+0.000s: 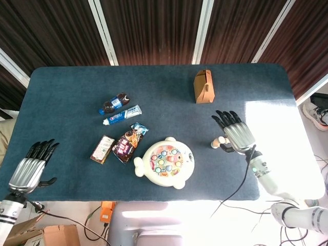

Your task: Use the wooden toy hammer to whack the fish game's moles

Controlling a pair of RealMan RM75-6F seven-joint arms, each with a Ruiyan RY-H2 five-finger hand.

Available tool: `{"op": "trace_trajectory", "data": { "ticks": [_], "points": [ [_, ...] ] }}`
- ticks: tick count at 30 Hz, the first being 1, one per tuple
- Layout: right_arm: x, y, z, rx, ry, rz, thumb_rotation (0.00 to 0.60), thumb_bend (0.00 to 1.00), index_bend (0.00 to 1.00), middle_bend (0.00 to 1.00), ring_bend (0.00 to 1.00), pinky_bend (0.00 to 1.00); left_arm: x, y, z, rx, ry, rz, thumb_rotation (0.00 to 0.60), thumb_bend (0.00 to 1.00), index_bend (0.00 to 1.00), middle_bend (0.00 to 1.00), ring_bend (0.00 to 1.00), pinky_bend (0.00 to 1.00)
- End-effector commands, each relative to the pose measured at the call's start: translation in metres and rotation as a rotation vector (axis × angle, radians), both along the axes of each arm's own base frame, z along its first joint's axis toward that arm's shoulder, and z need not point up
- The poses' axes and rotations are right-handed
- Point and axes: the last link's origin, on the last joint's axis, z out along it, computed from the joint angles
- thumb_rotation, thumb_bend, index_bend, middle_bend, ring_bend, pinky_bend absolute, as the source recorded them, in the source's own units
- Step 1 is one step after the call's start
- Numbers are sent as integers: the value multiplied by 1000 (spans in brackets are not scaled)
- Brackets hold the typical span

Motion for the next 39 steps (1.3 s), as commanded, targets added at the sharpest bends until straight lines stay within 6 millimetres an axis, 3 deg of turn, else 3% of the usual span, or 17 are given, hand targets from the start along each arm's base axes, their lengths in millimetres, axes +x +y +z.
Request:
{"op": "trace_trajectory", "data": {
  "ticks": [1,6,12,26,39],
  "points": [
    [-59,11,22,25,49,-72,600,197,136,21,0,8,-34,-46,14,41,-8,-9,600,113,2,0,0,69],
    [-88,1,5,52,20,-127,600,197,190,45,0,8,-65,-80,20,117,-39,30,600,113,3,0,0,69],
    [-97,-15,-11,60,14,-123,600,197,303,100,0,8,-76,-90,22,166,-16,10,600,113,2,0,0,69],
    [-98,-35,-53,98,-3,-119,600,200,397,150,0,8,-89,-86,18,178,23,33,600,113,0,0,0,70],
    [-91,-46,-66,91,-38,-115,600,239,471,161,0,8,-94,-87,19,169,31,64,600,113,0,0,0,69]
  ]
}}
